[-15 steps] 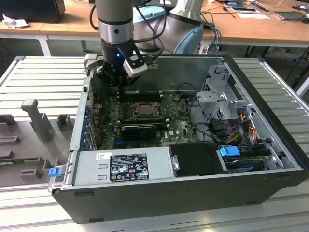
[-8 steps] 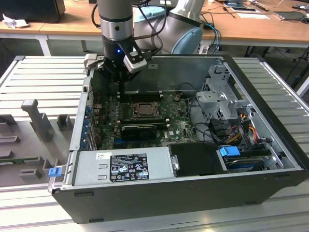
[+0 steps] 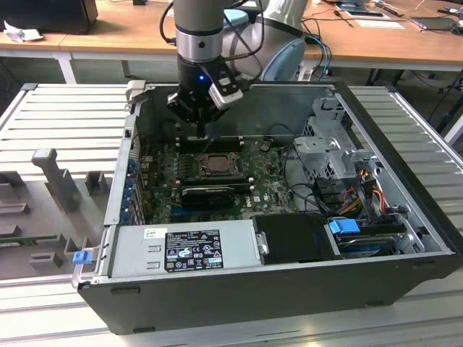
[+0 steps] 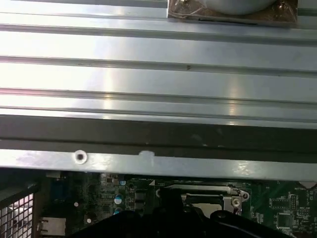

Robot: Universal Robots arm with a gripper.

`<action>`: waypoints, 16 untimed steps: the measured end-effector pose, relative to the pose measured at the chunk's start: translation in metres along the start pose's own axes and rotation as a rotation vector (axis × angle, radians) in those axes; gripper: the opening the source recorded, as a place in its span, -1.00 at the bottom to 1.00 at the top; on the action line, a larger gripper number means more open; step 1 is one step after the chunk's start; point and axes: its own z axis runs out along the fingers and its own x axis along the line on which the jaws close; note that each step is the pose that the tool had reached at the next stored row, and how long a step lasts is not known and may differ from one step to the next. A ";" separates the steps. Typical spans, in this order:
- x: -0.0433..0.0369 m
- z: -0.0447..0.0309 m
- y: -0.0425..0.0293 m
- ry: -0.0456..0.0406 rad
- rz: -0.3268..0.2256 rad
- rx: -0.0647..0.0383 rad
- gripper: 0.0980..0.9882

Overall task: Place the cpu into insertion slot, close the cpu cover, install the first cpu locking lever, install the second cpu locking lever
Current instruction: 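Install the first cpu locking lever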

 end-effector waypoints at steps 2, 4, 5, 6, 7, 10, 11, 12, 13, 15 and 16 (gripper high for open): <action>-0.0174 0.0029 0.0005 0.0000 0.000 0.000 -0.98; -0.0199 0.0035 0.0002 -0.0003 0.000 -0.009 -0.98; -0.0199 0.0038 -0.0006 -0.0009 0.000 -0.024 -0.98; -0.0199 0.0039 -0.0013 -0.0014 -0.002 -0.037 -0.98; -0.0199 0.0066 -0.0018 -0.0019 -0.002 -0.045 -0.98; -0.0209 0.0134 -0.0022 -0.0020 -0.001 -0.045 -0.98; -0.0230 0.0155 -0.0024 -0.0021 0.001 -0.045 -0.98; -0.0270 0.0190 -0.0025 -0.0020 0.001 -0.045 -0.98; -0.0286 0.0233 -0.0026 -0.0020 0.001 -0.045 -0.98; -0.0301 0.0282 -0.0025 -0.0023 0.001 -0.045 -0.98; -0.0309 0.0290 -0.0024 -0.0024 0.001 -0.045 -0.98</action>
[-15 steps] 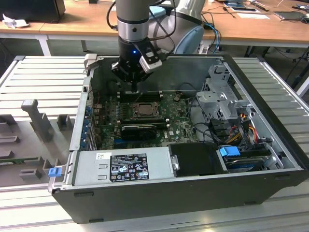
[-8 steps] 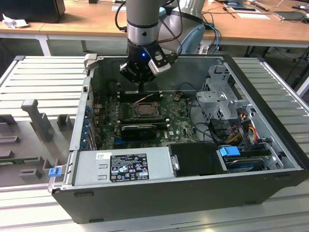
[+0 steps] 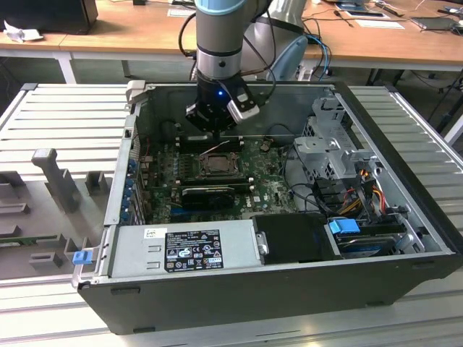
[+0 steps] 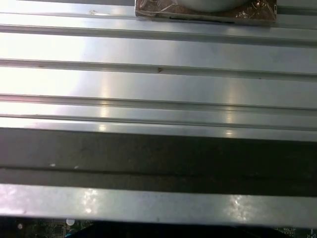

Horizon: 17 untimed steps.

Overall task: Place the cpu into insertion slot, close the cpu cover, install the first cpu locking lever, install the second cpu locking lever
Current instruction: 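Install the first cpu locking lever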

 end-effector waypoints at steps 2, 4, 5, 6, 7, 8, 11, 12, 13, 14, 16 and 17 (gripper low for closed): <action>-0.0018 0.0014 -0.0001 0.0000 0.000 0.000 -0.98; -0.0032 0.0022 -0.0002 0.0002 0.000 0.000 -0.98; -0.0034 0.0026 -0.0004 0.0000 0.000 0.000 -0.98; -0.0036 0.0031 -0.0006 -0.0001 0.000 0.000 -0.98; -0.0039 0.0035 -0.0012 -0.0002 0.000 0.000 -0.98; -0.0042 0.0037 -0.0014 -0.0001 0.000 0.000 -0.98; -0.0061 0.0050 -0.0017 0.0000 0.000 0.000 -0.98; -0.0070 0.0054 -0.0018 -0.0001 0.000 0.000 -0.98; -0.0078 0.0060 -0.0018 -0.0001 0.000 0.000 -0.98; -0.0089 0.0065 -0.0019 -0.0001 0.000 0.000 -0.98; -0.0145 0.0094 -0.0024 0.0000 0.000 0.000 -0.98; -0.0154 0.0107 -0.0026 -0.0001 0.000 0.000 -0.98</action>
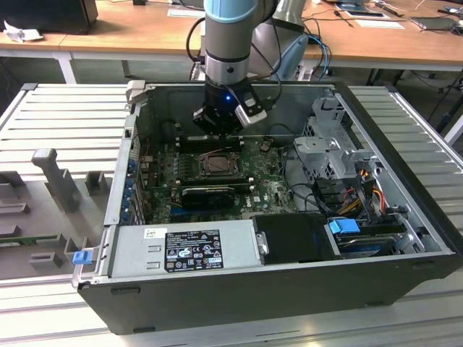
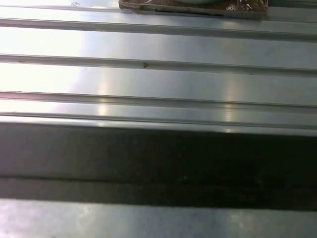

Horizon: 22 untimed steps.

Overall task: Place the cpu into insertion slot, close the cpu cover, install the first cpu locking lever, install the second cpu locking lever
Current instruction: 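Install the first cpu locking lever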

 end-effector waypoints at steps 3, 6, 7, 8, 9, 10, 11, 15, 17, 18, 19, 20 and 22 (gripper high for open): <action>-0.0014 0.0046 -0.0004 0.0000 0.000 0.000 -0.98; -0.0020 0.0082 -0.0008 -0.0001 0.000 0.000 -0.98; -0.0021 0.0088 -0.0009 0.0001 0.000 0.000 -0.98; -0.0022 0.0094 -0.0010 0.0003 0.000 0.000 -0.98; -0.0024 0.0100 -0.0009 -0.0003 0.000 0.000 -0.98; -0.0024 0.0101 -0.0009 -0.0001 0.000 0.000 -0.98; -0.0024 0.0103 -0.0010 0.0000 0.000 0.000 -0.98; -0.0023 0.0124 -0.0012 0.0004 0.000 0.001 -0.98; -0.0022 0.0138 -0.0015 0.0008 0.000 0.001 -0.98; -0.0022 0.0149 -0.0016 0.0009 0.000 0.002 -0.98; -0.0023 0.0158 -0.0016 0.0007 0.000 0.001 -0.98; -0.0022 0.0162 -0.0019 0.0009 0.000 0.002 -0.98; -0.0021 0.0154 -0.0020 0.0016 0.000 0.003 -0.98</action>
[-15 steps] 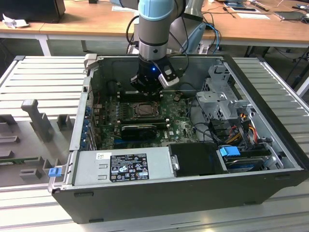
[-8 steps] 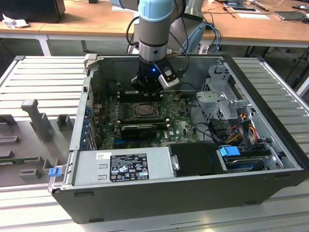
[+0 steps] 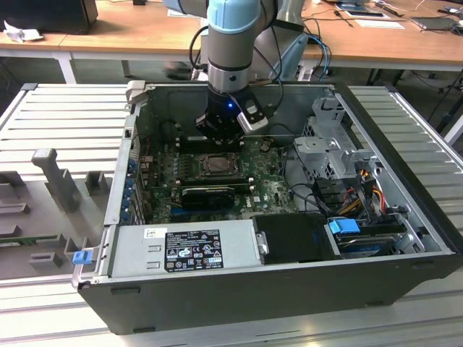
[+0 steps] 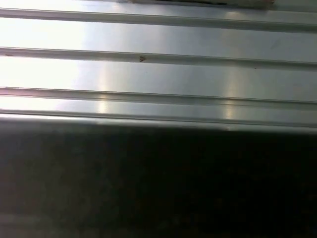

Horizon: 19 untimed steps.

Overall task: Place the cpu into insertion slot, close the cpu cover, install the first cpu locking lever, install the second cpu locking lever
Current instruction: 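Install the first cpu locking lever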

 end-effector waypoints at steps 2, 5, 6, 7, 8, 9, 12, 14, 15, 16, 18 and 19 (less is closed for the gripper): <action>-0.0005 -0.0082 0.0013 -0.0019 0.000 -0.003 -0.98; -0.0006 -0.0183 0.0020 -0.0016 0.000 -0.002 -0.98; -0.0006 -0.0222 0.0023 -0.0017 0.000 -0.002 -0.98; -0.0006 -0.0258 0.0026 -0.0015 0.000 -0.002 -0.98; -0.0006 -0.0280 0.0028 -0.0016 0.000 -0.002 -0.98; 0.0000 -0.0320 0.0031 -0.0016 0.000 -0.002 -0.98; 0.0035 -0.0324 0.0033 -0.0016 0.000 -0.002 -0.98; 0.0061 -0.0324 0.0034 -0.0016 0.000 -0.002 -0.98; 0.0080 -0.0324 0.0035 -0.0016 0.000 -0.002 -0.98; 0.0091 -0.0324 0.0035 -0.0017 0.000 -0.002 -0.98; 0.0098 -0.0310 0.0034 -0.0017 0.000 -0.003 -0.98; 0.0098 -0.0293 0.0033 -0.0016 0.000 -0.002 -0.98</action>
